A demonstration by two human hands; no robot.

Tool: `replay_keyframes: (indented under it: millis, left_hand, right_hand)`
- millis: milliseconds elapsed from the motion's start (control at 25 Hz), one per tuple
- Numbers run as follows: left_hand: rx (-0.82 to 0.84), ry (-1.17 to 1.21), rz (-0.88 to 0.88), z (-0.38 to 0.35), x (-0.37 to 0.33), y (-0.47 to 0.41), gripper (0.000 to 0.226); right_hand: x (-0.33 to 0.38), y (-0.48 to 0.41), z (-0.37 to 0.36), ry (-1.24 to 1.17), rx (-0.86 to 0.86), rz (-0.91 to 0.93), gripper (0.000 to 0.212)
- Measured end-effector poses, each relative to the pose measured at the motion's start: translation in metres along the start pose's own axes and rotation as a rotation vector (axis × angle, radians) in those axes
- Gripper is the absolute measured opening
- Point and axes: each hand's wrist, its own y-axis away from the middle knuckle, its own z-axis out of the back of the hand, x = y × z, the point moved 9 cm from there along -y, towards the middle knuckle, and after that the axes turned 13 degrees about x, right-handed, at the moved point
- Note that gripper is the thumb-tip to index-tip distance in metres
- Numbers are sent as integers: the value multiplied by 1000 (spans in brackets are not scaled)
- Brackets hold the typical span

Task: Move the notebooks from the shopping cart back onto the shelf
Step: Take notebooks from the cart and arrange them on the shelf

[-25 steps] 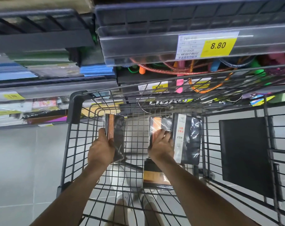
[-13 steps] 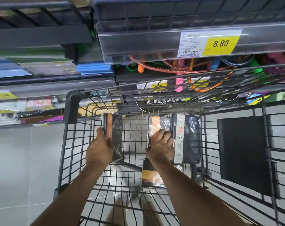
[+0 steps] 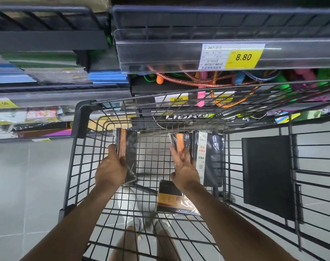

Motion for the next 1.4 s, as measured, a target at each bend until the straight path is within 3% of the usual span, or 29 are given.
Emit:
replay_keyframes:
  millis: [200, 280, 520, 600, 720, 920, 1000, 1120, 1280, 1400]
  left_hand:
    - [11, -2, -2, 2, -2, 3, 25]
    - [23, -1, -13, 3, -4, 6, 22]
    - [68, 42, -25, 12, -15, 20, 16]
    - [97, 76, -55, 17, -26, 32, 17]
    - [193, 238, -143, 18, -48, 53, 27]
    - [358, 479, -223, 27, -97, 96, 42]
    - [435, 566, -245, 30, -112, 115, 54]
    - [525, 802, -197, 37, -118, 140, 55]
    - [567, 984, -188, 50, -116, 152, 61]
    - [554, 1075, -189, 62, -116, 171, 55]
  right_hand:
    - [-8, 2, -6, 204, 46, 16, 56]
    - [-8, 9, 0, 203, 33, 18, 53]
    - [-19, 51, 48, -117, -250, -20, 42]
    - [-17, 67, 61, -252, -314, 31, 44]
    - [-5, 97, 78, -468, -389, 155, 69]
    - [27, 140, 93, -622, -339, 256, 99]
    - [42, 159, 102, -599, -361, 331, 96]
    - [66, 188, 116, -468, -368, 404, 88]
    - [89, 237, 140, -190, -516, 460, 50]
    - [90, 261, 154, -147, -540, 449, 42]
